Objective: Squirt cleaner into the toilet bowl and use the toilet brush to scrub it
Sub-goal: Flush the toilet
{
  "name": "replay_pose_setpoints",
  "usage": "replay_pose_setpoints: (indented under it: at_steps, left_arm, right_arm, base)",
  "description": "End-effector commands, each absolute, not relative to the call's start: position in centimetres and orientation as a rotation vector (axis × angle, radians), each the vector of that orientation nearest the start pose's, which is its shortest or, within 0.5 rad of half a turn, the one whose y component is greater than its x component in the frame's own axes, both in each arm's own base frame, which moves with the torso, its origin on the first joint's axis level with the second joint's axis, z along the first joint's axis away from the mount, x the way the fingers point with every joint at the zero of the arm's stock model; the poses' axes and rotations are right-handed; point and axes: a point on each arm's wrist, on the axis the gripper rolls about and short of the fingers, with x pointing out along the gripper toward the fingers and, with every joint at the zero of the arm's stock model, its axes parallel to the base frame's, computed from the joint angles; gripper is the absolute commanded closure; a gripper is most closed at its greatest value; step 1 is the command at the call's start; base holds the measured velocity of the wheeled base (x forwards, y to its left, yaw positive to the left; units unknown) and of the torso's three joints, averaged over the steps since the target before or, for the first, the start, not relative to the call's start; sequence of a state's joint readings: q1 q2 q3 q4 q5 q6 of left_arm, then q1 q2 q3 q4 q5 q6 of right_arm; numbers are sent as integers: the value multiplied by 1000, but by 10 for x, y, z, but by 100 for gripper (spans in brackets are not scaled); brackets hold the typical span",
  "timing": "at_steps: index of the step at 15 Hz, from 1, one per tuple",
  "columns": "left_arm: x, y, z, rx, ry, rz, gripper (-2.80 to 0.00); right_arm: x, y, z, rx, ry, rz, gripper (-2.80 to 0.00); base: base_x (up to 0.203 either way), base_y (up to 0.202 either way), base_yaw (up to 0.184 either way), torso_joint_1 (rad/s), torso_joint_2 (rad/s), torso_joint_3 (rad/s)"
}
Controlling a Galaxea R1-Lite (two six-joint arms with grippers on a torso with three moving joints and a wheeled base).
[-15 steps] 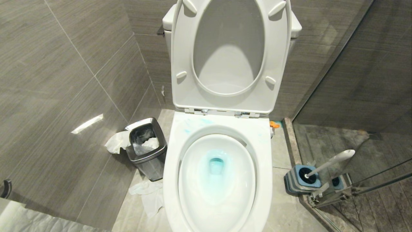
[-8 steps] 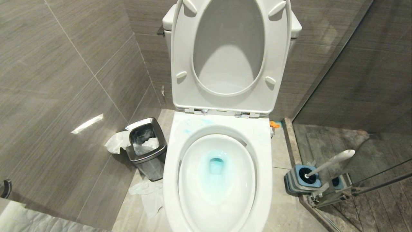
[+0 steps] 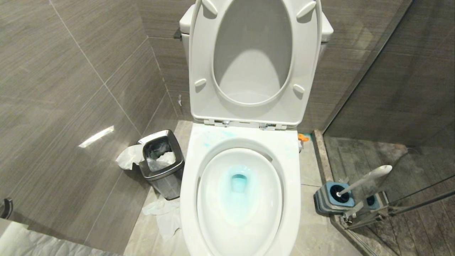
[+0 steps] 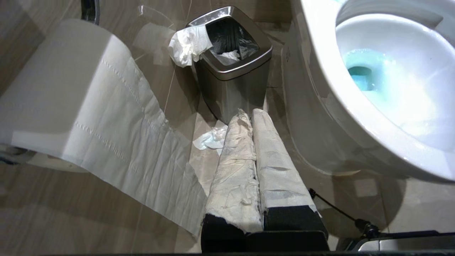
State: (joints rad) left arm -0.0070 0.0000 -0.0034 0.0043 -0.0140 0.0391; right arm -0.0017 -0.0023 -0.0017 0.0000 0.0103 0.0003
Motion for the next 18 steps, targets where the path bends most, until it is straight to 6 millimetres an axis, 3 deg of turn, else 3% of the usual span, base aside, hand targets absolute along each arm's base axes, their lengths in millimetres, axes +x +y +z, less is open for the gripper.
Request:
replay_pose_setpoints:
  at_steps: [1,5,10,14,18]
  left_arm:
    - [-27,-1,90,58,-47,-39,0]
    - [-34,-2,141,72,-125,-104,0]
    - [-24,-4,212,79,-168,-170,0]
    - [-10,-4,253,81,-180,-173,0]
    - [3,-4,280,82,-183,-176,0]
  right_arm:
    - [-23,0,76,0,-2,9,0]
    - [-23,0,76,0,-2,9,0]
    - [-23,0,76,0,-2,9,0]
    - [-23,0,76,0,-2,9,0]
    - [-23,0,76,0,-2,9,0]
  base:
    - [0,0,0,0,0,0]
    - [0,0,0,0,0,0]
    - [0,0,0,0,0,0]
    - [0,0,0,0,0,0]
    - [0,0,0,0,0,0]
